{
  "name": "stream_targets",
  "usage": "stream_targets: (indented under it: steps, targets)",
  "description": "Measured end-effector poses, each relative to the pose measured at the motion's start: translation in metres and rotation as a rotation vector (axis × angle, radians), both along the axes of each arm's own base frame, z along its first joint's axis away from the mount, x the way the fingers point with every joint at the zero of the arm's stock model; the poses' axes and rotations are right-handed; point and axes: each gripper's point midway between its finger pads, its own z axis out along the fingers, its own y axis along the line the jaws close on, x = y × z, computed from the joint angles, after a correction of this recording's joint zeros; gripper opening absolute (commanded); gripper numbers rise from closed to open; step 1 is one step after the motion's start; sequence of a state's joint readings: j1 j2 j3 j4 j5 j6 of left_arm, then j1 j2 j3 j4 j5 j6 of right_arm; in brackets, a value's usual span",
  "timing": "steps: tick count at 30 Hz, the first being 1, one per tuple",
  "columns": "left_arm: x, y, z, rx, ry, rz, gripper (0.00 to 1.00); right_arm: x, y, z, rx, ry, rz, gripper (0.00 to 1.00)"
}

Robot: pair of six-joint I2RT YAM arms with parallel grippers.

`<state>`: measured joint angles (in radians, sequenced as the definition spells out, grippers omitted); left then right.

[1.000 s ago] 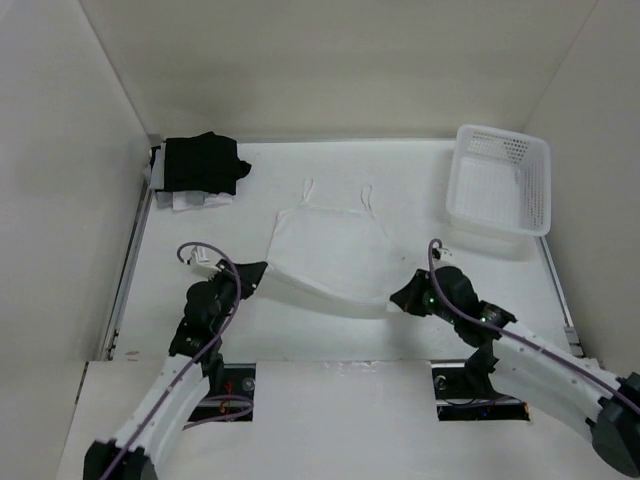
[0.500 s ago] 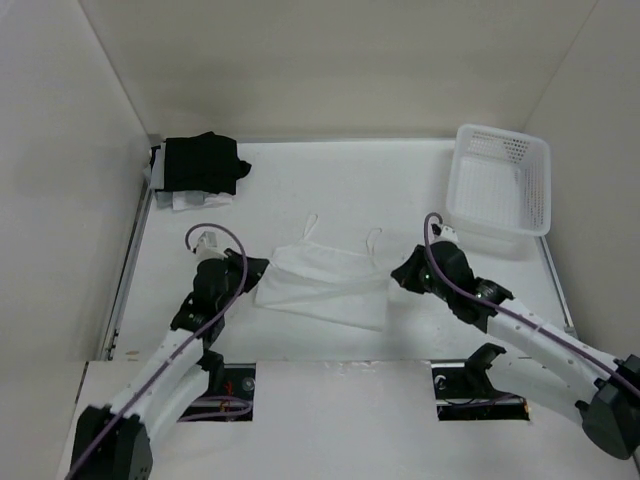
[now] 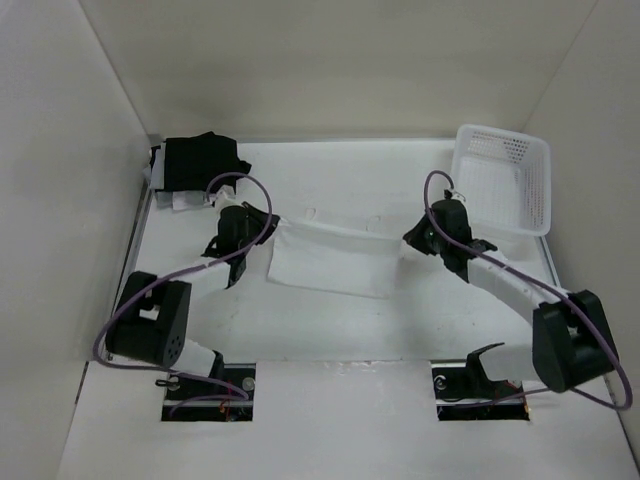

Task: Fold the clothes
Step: Fold the tank top

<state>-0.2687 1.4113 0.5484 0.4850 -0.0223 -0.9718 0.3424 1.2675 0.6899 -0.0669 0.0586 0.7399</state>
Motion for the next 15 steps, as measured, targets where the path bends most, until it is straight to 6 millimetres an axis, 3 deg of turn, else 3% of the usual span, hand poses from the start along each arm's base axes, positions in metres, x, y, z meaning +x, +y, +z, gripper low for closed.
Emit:
stream_targets:
  steps: [5,8,11,15]
  targets:
    - [0.044,-0.008,-0.019,0.007,0.019,0.015,0.08,0.045,-0.001,-0.016,-0.008,0.029,-0.035,0.06]
    - [0.066,-0.011,-0.039,0.007,0.046,0.025,0.22,0.066,-0.001,-0.027,-0.017,0.041,-0.058,0.25]
    - [0.067,-0.010,-0.055,0.003,0.078,0.034,0.37,0.072,-0.003,-0.033,-0.031,0.044,-0.073,0.44]
    - [0.055,-0.004,-0.044,0.003,0.055,0.059,0.45,0.066,0.011,-0.014,-0.047,-0.019,-0.047,0.53]
